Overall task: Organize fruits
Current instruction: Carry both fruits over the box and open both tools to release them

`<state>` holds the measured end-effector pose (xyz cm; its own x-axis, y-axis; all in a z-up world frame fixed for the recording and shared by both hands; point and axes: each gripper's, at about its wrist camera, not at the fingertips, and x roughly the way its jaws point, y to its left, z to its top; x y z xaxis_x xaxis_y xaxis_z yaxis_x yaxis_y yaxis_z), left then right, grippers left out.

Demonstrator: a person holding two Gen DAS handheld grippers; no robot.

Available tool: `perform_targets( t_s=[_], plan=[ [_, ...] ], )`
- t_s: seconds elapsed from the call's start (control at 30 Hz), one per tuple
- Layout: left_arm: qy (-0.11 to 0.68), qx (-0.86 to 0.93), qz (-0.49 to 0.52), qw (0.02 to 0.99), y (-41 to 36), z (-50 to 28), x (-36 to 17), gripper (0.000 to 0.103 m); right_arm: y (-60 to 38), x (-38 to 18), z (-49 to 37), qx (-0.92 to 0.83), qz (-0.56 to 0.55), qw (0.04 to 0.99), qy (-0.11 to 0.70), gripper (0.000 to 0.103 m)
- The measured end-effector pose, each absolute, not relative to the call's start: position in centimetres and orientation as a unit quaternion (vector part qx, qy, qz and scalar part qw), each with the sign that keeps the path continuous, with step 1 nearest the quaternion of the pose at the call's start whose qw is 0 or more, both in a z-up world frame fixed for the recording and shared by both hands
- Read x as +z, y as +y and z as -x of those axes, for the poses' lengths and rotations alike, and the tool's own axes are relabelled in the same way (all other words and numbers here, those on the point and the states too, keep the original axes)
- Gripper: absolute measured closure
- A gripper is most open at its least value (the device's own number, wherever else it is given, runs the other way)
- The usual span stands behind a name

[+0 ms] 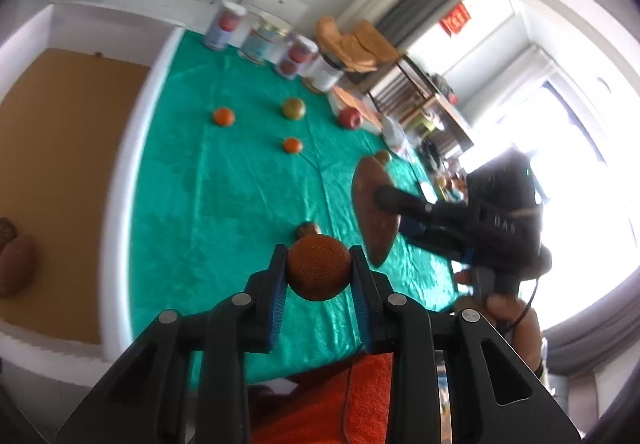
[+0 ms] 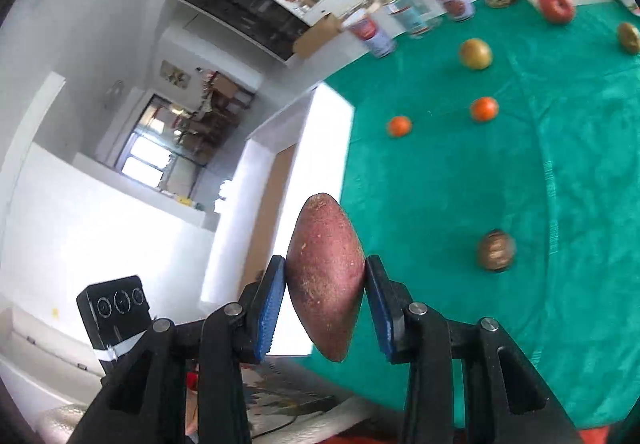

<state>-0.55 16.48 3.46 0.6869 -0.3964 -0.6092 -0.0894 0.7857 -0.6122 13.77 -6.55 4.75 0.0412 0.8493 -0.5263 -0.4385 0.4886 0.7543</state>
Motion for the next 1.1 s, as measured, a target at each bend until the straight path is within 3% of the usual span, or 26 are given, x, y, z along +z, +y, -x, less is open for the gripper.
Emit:
perform_targets(
  t_s=[0.13,0.27,0.63,0.67,0.73,0.77,0.8,0.93,1.1],
  plan=[
    [0.360,0.036,0.311,0.879,24.0,3.2,4.3,0.073,2.5,4.8,-10.2,0.522,-0.157,0.664,0.512,0.063],
    [0.380,0.142,0.305,0.862,29.8,4.1,1.2,0.073,9.7,3.3,-7.8,0.538,-0.102,0.651,0.525,0.063],
    [0.465,0.211,0.252,0.822,31.6,1.1,-6.0,0.072,18.5,-1.4,-5.8,0.482,0.088,0.707,0.511,0.063],
    [0.468,0.216,0.249,0.820,31.6,1.0,-6.2,0.067,18.7,-1.4,-5.7,0.483,0.097,0.710,0.504,0.062],
    [0.463,0.226,0.250,0.820,31.8,0.9,-5.9,0.047,18.1,-0.7,-5.3,0.488,0.097,0.717,0.488,0.062],
    [0.454,0.236,0.250,0.822,31.9,0.9,-5.6,0.030,17.9,-0.3,-5.6,0.491,0.090,0.719,0.483,0.058],
    [0.441,0.246,0.250,0.826,31.9,1.1,-5.2,0.025,17.5,0.1,-5.9,0.492,0.083,0.723,0.479,0.048],
    [0.388,0.243,0.247,0.854,30.3,1.5,-2.6,0.018,12.3,3.5,-6.8,0.481,0.064,0.762,0.428,0.041],
    [0.362,0.148,0.209,0.896,23.1,-0.1,-0.4,0.010,-0.9,5.9,-7.5,0.380,0.035,0.854,0.354,0.007]
  ],
)
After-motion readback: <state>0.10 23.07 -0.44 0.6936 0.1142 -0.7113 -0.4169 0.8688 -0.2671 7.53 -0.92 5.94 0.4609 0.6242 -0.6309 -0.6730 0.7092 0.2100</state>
